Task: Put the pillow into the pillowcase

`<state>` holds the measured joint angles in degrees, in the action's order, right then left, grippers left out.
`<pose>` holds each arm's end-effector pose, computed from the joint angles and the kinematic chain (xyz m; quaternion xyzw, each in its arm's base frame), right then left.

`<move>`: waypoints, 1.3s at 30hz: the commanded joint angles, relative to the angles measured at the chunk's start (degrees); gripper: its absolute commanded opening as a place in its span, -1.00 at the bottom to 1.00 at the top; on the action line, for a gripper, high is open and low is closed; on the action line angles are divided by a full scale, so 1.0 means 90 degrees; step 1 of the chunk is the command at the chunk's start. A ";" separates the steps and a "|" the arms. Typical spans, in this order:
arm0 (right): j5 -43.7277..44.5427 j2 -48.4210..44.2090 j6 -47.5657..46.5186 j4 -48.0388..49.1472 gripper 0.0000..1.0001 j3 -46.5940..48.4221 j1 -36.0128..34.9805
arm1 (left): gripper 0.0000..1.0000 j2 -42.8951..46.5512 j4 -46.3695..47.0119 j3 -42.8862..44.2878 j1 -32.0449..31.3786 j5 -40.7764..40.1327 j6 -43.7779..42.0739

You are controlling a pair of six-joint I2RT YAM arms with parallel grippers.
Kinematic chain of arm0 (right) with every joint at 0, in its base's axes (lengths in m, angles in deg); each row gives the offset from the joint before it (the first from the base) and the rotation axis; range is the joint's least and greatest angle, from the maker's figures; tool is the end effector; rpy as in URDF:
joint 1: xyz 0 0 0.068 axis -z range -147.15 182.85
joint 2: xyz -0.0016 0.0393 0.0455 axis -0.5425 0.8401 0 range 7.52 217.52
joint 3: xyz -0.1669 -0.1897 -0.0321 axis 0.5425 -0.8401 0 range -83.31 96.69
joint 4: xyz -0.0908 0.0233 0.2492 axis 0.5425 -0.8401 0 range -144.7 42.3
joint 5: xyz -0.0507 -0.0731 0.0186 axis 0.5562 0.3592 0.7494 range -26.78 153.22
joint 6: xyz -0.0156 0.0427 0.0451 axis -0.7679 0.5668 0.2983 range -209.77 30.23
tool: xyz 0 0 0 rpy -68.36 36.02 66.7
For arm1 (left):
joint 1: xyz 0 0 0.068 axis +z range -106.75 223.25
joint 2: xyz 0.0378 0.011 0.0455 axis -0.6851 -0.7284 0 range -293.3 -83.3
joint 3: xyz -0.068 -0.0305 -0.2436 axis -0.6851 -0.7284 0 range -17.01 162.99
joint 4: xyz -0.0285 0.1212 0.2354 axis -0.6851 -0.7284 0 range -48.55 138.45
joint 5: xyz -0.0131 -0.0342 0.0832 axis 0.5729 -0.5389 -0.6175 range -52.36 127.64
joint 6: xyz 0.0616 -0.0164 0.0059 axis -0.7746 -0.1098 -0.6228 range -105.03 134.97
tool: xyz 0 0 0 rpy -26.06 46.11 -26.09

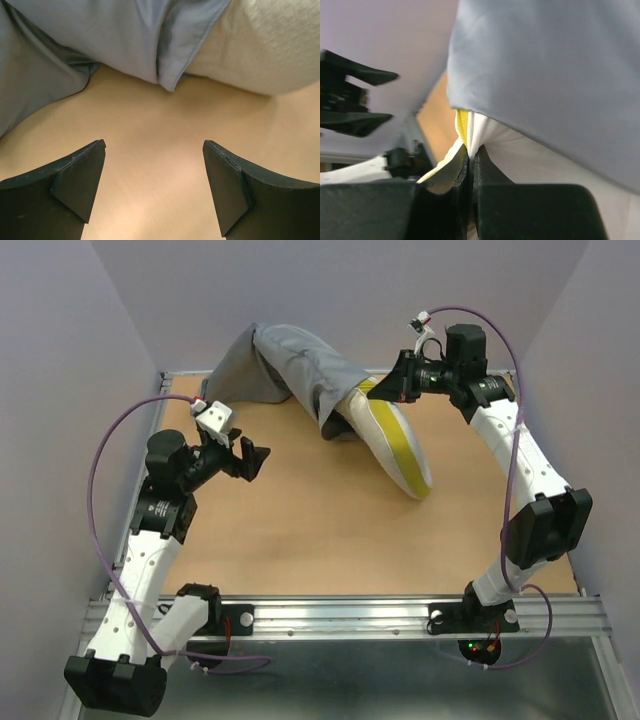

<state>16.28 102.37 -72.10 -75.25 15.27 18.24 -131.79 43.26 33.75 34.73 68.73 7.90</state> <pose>0.3634 0.1322 0.3905 -0.1969 0.7740 0.4598 0.3883 0.2151 -0.0582 0.3611 0.2776 0.6669 -0.2026 0.6612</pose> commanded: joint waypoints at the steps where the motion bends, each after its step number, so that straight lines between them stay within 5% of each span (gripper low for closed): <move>1: -0.1610 -0.0294 0.1981 0.1849 -0.99 0.0023 0.0041 | 0.73 -0.0051 0.0469 0.0005 -0.0303 0.0111 -0.0054; 9: -0.1874 -0.0353 0.2695 0.2553 -0.99 -0.0250 0.0041 | 0.68 -0.1319 0.1805 0.0209 -0.2069 -0.1811 -0.0961; 19: -0.2050 -0.0519 0.2607 0.2602 -0.99 -0.0612 0.0041 | 0.53 -0.3507 0.2588 0.2132 -0.2384 -0.2175 -0.1177; 21: -0.2031 -0.0587 0.2587 0.2612 -0.99 -0.0699 0.0041 | 0.38 -0.3850 0.2598 0.2492 -0.2413 -0.2156 -0.1216; 27: -0.1797 -0.0597 0.2529 0.2612 -0.99 -0.0827 0.0051 | -0.99 -0.3617 0.2298 0.2544 -0.2705 -0.1005 -0.1557; 34: -0.1689 -0.0149 0.2712 0.2709 -0.99 -0.0720 0.0051 | -1.00 -0.2962 0.0727 0.3176 -0.4032 0.0215 -0.1744; 39: -0.1874 -0.0099 0.4634 0.5087 -0.99 -0.1128 0.0051 | -1.00 -0.3089 0.0342 0.4191 -0.4669 0.0607 -0.0885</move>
<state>-0.46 101.56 -43.29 -51.80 7.32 19.31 -162.19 45.57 63.32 -3.10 62.88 -5.87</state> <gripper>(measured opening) 0.049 0.037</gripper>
